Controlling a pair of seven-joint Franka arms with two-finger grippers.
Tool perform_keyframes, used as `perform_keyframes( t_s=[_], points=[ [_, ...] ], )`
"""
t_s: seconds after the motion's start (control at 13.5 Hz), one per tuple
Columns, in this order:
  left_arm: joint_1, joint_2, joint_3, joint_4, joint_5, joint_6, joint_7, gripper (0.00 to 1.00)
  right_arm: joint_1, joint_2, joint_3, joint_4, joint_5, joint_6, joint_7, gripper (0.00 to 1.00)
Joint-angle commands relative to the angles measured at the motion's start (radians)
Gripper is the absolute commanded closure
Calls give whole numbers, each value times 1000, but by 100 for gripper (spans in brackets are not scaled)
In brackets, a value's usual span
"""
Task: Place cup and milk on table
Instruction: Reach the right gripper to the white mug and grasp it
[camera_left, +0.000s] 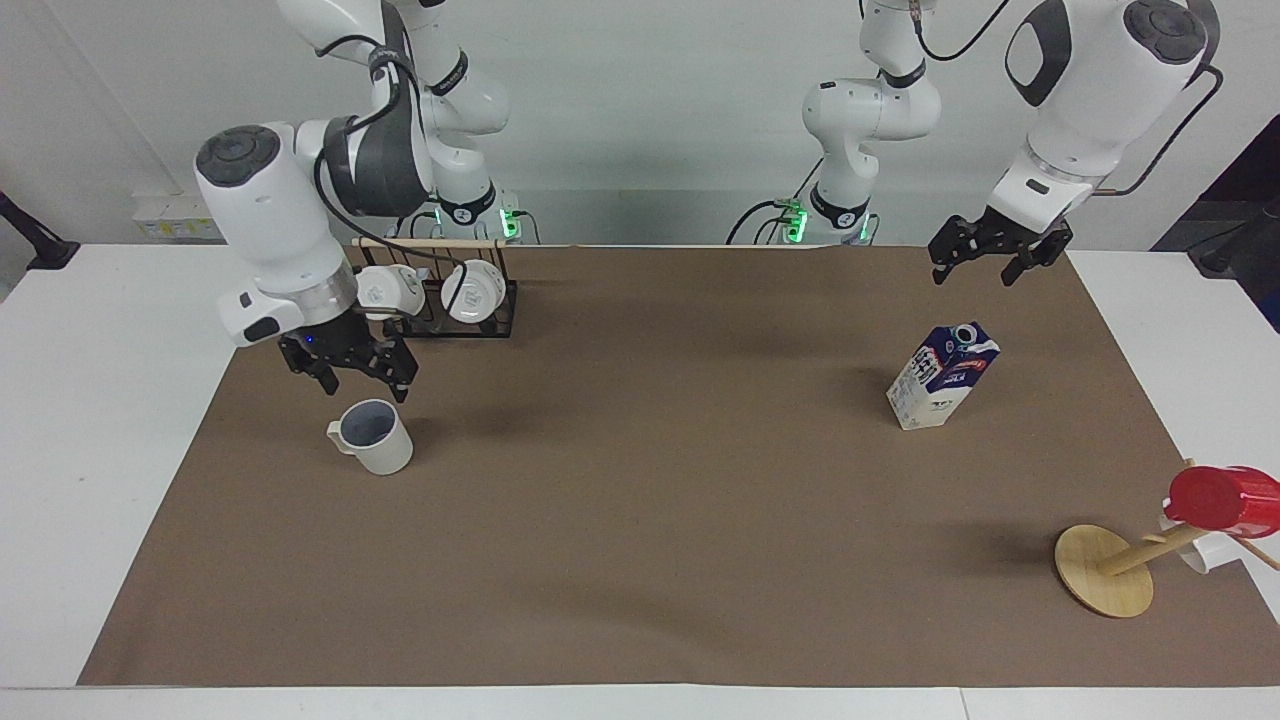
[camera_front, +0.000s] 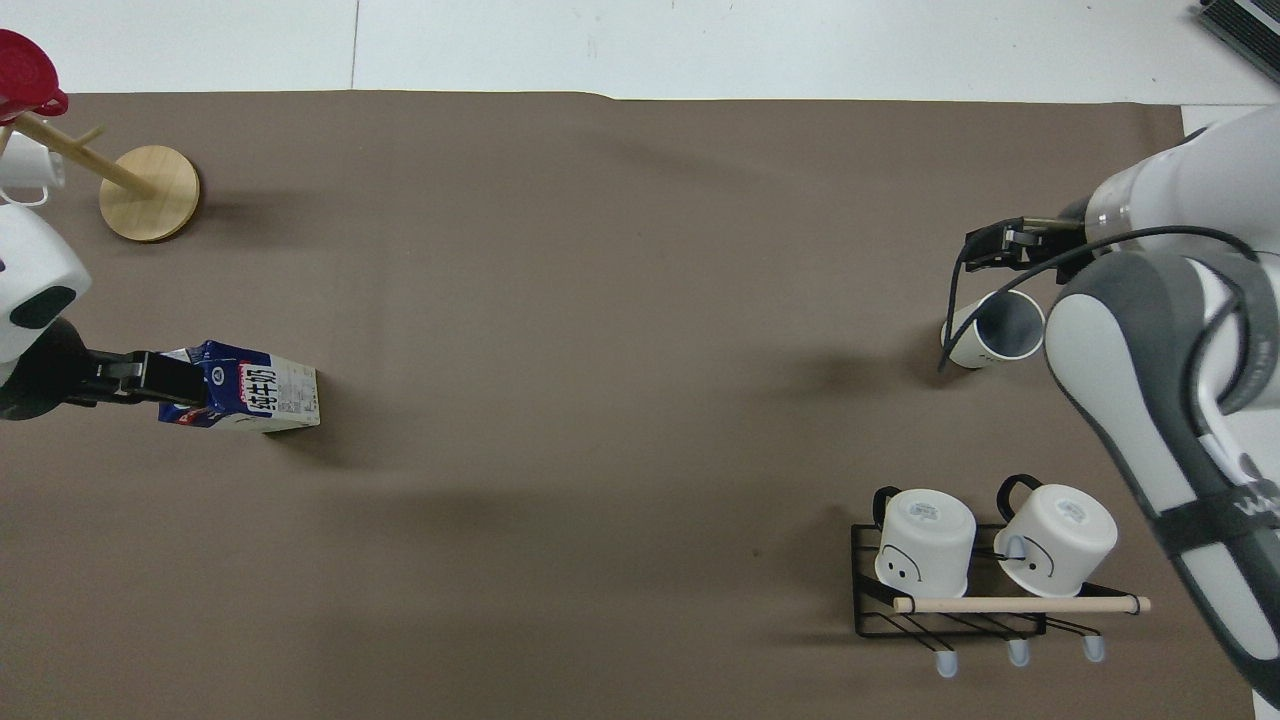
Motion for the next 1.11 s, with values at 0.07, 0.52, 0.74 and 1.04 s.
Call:
perform_keyframes(
  t_s=[0.07,0.52,0.74,1.04],
  points=[
    [52,-32,-6,-140,9,141,16,0,-1,36,1,-90,10,133,-19,0],
    [52,1,-6,-315,9,425,16,0,-4,69,1,-133,9,169,-22,0],
    [53,1,-6,-315,9,425,16,0,-7,59,1,-150,9,150,-26,0],
    [55,1,-6,-315,9,425,54,38,-9,25,1,-216,6,164,-36,0]
  ],
)
